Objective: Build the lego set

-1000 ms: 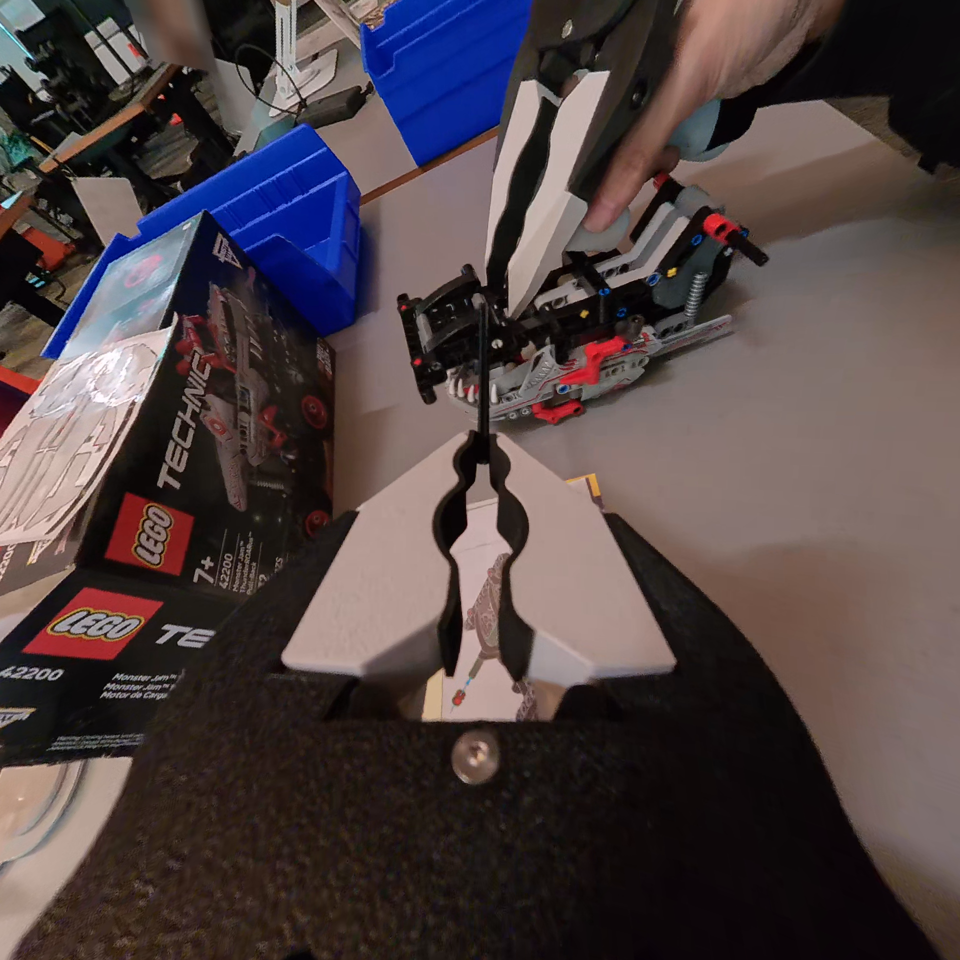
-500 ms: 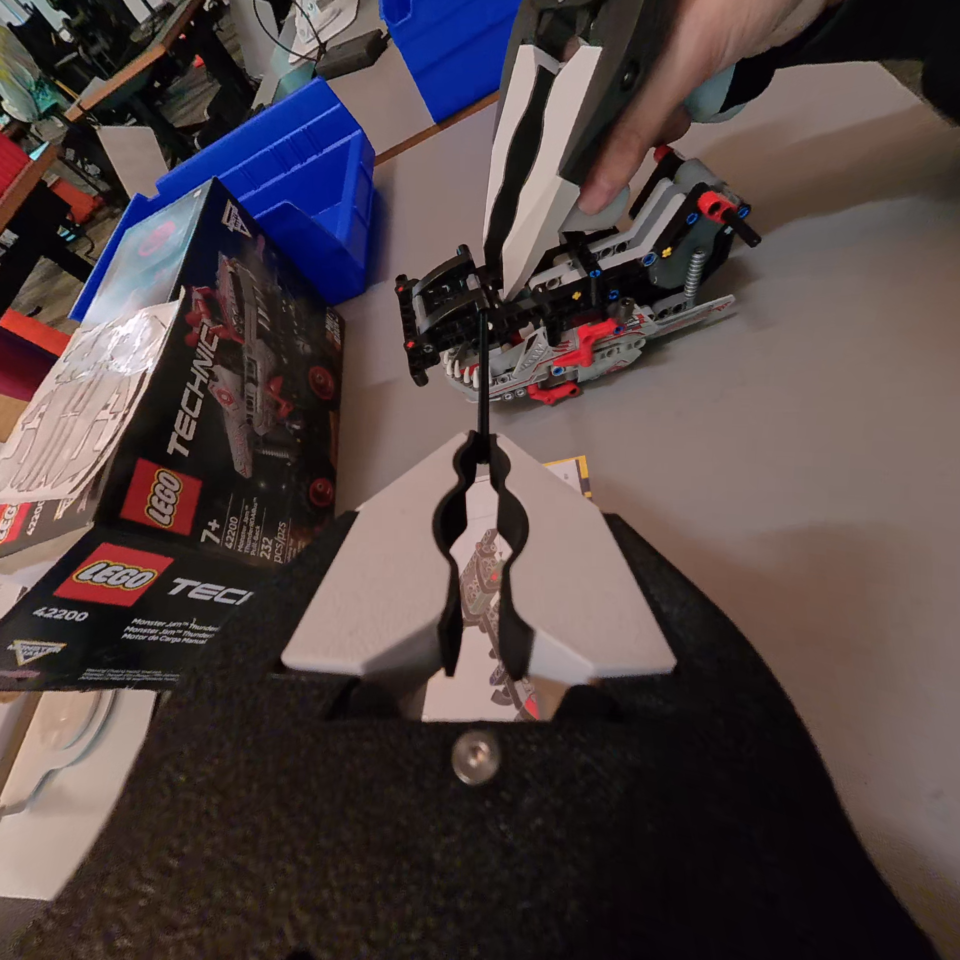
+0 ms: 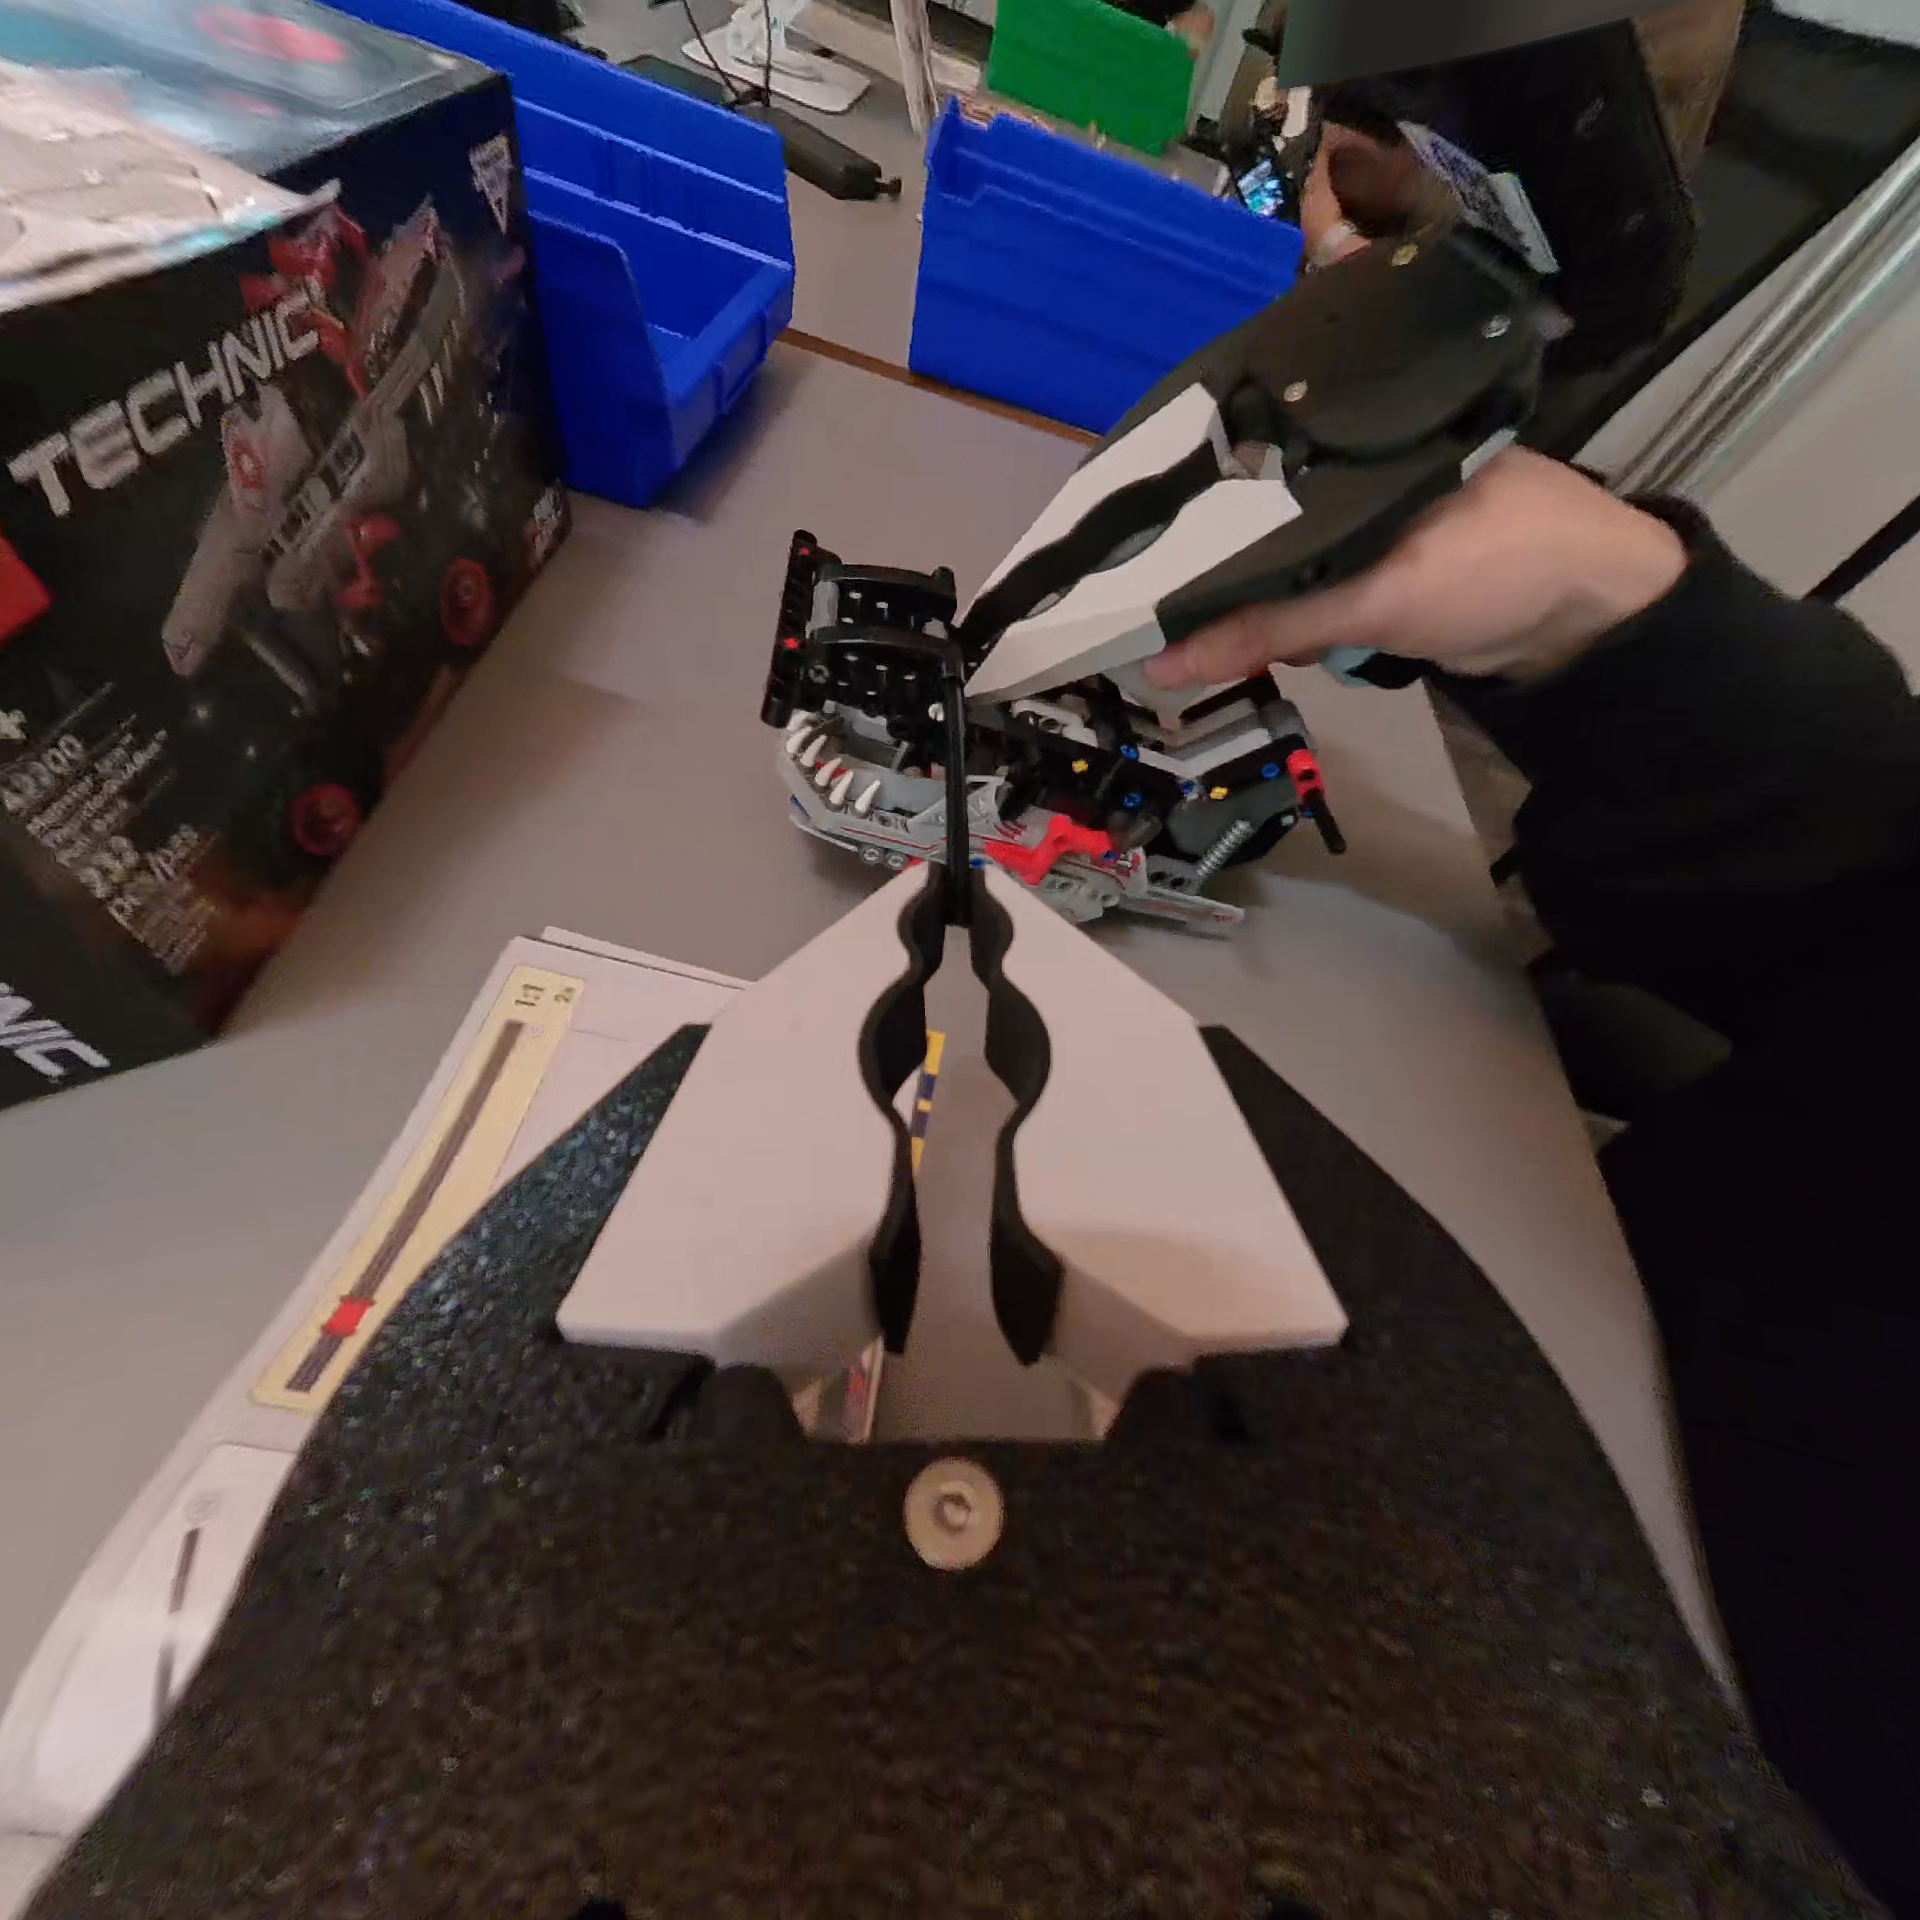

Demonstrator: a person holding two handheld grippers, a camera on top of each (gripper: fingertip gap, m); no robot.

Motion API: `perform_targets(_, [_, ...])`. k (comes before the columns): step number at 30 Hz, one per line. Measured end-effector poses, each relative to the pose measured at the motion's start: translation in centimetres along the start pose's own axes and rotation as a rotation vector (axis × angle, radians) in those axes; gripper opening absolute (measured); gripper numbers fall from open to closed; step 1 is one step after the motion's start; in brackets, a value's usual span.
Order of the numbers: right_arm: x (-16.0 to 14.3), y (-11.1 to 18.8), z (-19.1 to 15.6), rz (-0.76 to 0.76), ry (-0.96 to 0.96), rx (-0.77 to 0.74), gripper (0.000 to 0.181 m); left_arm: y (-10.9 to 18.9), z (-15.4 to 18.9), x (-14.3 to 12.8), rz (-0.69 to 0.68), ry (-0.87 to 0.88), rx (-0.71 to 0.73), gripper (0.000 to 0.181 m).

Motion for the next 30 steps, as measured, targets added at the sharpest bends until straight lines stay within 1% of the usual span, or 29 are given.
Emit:
perform_targets(1, [0.0,0.0,0.0,-0.004,0.003,-0.011,0.017,0.0,0.3,0.0,0.018,-0.07,0.034,0.001])
perform_targets(6, [-0.1,0.1,0.0,-0.005,0.003,-0.028,0.016,-0.1,3.0,0.0,0.082,-0.539,0.248,0.002])
perform_targets(7, [-0.1,0.1,0.0,-0.005,0.004,-0.032,0.016,-0.1,3.4,-0.1,0.086,-0.605,0.279,0.002])
perform_targets(8, [-0.1,0.1,0.0,-0.008,0.008,-0.036,0.016,-0.1,3.7,-0.1,0.089,-0.628,0.294,0.002])
perform_targets(9, [-0.1,0.2,-0.1,-0.009,0.011,-0.039,0.016,-0.1,3.9,-0.1,0.093,-0.601,0.294,0.002])
perform_targets(10, [-0.1,0.2,-0.1,-0.01,0.011,-0.042,0.016,-0.1,3.8,0.0,0.096,-0.527,0.278,0.002])
perform_targets(11, [-0.1,0.2,-0.1,-0.01,0.011,-0.043,0.015,-0.2,3.7,0.1,0.104,-0.428,0.256,0.001])
perform_targets(12, [-0.1,0.1,-0.3,-0.006,0.016,-0.031,0.007,-0.2,3.6,0.1,0.114,-0.322,0.223,0.001])
perform_targets(13, [-0.1,0.1,-0.3,-0.009,0.024,-0.044,0.008,-0.2,3.3,0.1,0.126,-0.225,0.196,0.001])
perform_targets(14, [-0.1,0.2,-0.4,-0.016,0.042,-0.056,0.008,-0.2,3.0,-0.1,0.132,-0.168,0.18,0.001])
perform_targets(15, [-0.1,0.2,-0.5,-0.015,0.05,-0.057,0.007,-0.2,2.9,-0.3,0.136,-0.155,0.176,0.001])
perform_targets(17, [-0.1,0.1,-0.4,-0.001,0.023,-0.031,0.007,0.0,3.0,-0.5,0.16,-0.206,0.2,0.001])
perform_targets(18, [0.0,0.0,-0.4,-0.001,0.026,-0.027,0.007,0.0,3.3,-0.6,0.17,-0.276,0.226,0.001])
perform_targets(20, [0.0,0.0,-0.5,-0.009,0.036,-0.033,0.007,0.0,4.1,-0.7,0.188,-0.477,0.305,0.002])
perform_targets(21, [0.0,0.0,-0.6,-0.015,0.038,-0.038,0.007,-0.1,4.6,-0.8,0.184,-0.552,0.331,0.002])
perform_targets(22, [0.1,0.0,-0.5,-0.019,0.036,-0.04,0.007,-0.1,4.9,-0.7,0.181,-0.591,0.345,0.002])
perform_targets(28, [-0.1,0.2,-0.2,-0.006,-0.008,0.003,0.009,-0.1,5.2,-0.6,0.165,-0.582,0.36,0.002])
perform_targets(30, [-0.2,0.6,-0.1,-0.009,-0.055,0.044,0.015,0.0,5.5,-0.7,0.163,-0.584,0.361,0.002])
Point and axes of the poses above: each gripper's, where its closed fingertips meet, y back along the fingers, x out of its top, z = x × y across the jaws, the point moved 9 cm from there along y, back along the fingers, and after that the axes turned 10 degrees about x, right-handed, at the moved point
